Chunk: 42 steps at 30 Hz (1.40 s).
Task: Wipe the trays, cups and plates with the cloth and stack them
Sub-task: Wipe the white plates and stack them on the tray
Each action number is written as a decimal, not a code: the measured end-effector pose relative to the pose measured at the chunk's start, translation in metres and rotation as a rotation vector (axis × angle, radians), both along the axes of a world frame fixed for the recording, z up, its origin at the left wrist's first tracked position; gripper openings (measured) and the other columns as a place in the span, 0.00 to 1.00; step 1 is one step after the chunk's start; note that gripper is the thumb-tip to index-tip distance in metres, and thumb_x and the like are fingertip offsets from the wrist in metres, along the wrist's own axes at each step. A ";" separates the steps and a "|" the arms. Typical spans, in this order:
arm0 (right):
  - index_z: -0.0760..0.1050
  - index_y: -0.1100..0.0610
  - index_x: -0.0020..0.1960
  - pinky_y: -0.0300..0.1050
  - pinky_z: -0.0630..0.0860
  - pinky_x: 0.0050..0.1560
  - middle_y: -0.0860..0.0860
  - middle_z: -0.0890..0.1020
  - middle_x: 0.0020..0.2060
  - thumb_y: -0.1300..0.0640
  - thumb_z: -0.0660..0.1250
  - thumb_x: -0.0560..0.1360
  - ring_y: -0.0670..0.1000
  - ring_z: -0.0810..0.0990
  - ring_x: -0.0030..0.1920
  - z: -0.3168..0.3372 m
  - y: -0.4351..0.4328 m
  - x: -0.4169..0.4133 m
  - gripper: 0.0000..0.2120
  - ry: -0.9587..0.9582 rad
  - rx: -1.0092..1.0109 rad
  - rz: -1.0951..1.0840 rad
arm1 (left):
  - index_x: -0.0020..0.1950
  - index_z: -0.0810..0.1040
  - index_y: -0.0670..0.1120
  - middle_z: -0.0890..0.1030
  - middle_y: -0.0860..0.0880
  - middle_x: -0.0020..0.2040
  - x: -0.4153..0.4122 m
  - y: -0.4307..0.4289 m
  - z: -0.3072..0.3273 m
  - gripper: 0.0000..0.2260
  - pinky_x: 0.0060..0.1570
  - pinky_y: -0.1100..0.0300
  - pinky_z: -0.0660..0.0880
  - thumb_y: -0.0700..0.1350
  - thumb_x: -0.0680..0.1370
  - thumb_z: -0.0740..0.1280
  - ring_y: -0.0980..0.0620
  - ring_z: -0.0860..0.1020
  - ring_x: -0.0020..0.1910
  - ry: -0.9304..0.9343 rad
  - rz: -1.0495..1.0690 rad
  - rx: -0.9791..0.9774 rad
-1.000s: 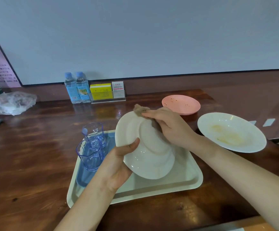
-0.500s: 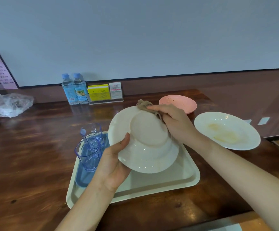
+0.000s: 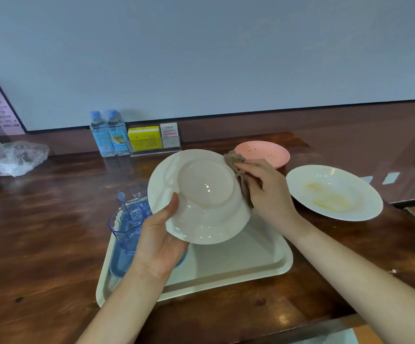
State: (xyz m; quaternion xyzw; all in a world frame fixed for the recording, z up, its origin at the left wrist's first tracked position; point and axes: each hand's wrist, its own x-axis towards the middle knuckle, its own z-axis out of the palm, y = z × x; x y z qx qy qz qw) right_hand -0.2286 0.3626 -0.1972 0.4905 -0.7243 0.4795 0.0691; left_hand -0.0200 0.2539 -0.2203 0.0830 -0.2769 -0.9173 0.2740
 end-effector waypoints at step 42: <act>0.86 0.57 0.56 0.46 0.80 0.56 0.51 0.83 0.57 0.64 0.74 0.77 0.53 0.79 0.57 -0.027 0.006 0.086 0.09 0.557 -0.019 0.409 | 0.50 0.79 0.48 0.80 0.47 0.50 -0.005 0.004 -0.008 0.16 0.50 0.54 0.84 0.59 0.77 0.75 0.49 0.84 0.50 -0.031 -0.018 0.121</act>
